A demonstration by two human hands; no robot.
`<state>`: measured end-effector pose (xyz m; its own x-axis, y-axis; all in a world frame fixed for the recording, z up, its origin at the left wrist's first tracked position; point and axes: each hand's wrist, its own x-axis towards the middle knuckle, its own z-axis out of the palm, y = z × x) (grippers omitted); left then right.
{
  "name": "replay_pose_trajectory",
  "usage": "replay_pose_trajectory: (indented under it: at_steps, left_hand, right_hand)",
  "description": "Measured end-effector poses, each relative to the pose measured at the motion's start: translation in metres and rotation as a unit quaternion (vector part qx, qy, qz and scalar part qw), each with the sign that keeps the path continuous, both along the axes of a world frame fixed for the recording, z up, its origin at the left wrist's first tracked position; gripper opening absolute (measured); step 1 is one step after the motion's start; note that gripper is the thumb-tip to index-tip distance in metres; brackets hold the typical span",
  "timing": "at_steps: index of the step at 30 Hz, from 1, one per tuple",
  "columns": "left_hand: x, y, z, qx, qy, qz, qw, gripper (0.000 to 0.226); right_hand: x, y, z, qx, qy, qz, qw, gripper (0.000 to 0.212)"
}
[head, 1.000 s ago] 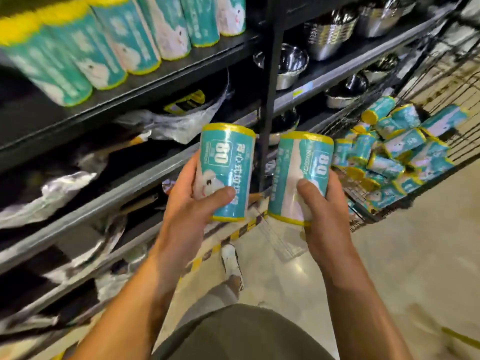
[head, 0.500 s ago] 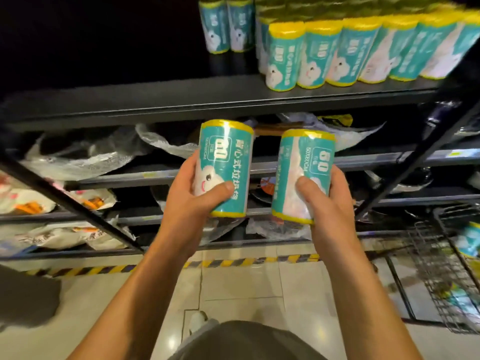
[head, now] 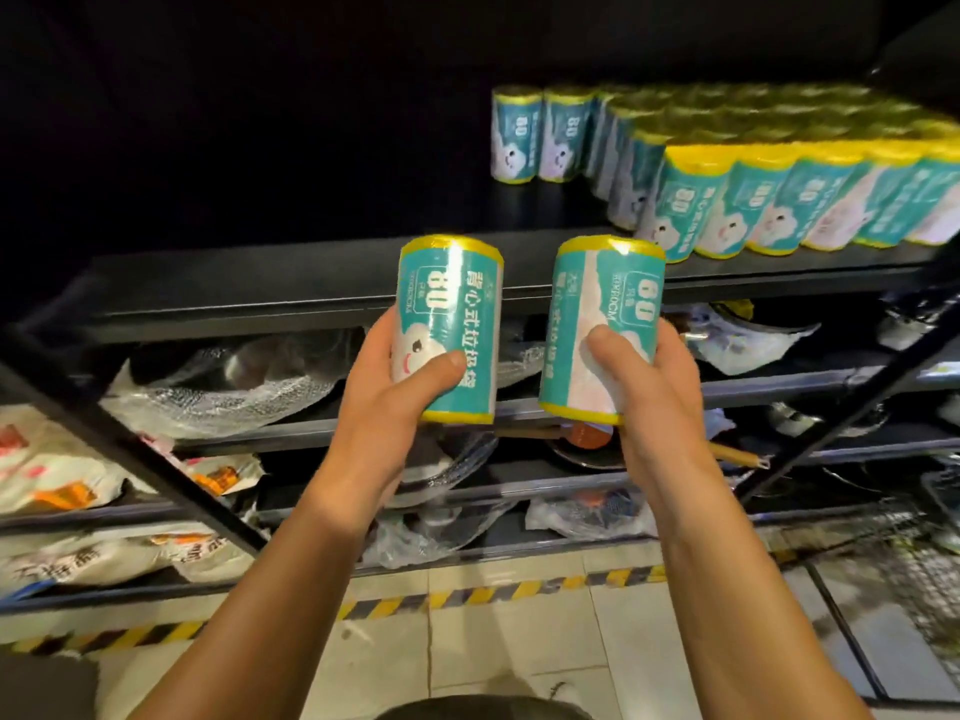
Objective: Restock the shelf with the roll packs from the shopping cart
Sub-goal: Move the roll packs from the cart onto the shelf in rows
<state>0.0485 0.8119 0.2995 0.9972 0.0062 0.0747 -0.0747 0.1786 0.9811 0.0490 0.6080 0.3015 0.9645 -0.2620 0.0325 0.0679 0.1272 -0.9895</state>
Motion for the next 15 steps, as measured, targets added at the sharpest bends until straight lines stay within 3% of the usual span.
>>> replay_pose_trajectory:
  at_steps: [2, 5, 15]
  left_hand:
    - [0.015, 0.007, 0.004, -0.02, 0.004, -0.003, 1.0, 0.051]
    - [0.039, 0.013, 0.008, -0.036, -0.005, 0.004, 0.999, 0.043]
    - [0.112, 0.003, 0.018, -0.004, -0.037, 0.046, 0.998, 0.055]
  right_hand:
    - [0.019, 0.004, 0.011, -0.036, -0.024, -0.009, 0.999, 0.038]
    - [0.057, 0.005, 0.022, -0.075, -0.056, -0.016, 0.995, 0.036]
    - [0.216, -0.008, 0.014, -0.26, -0.065, -0.018, 0.963, 0.063]
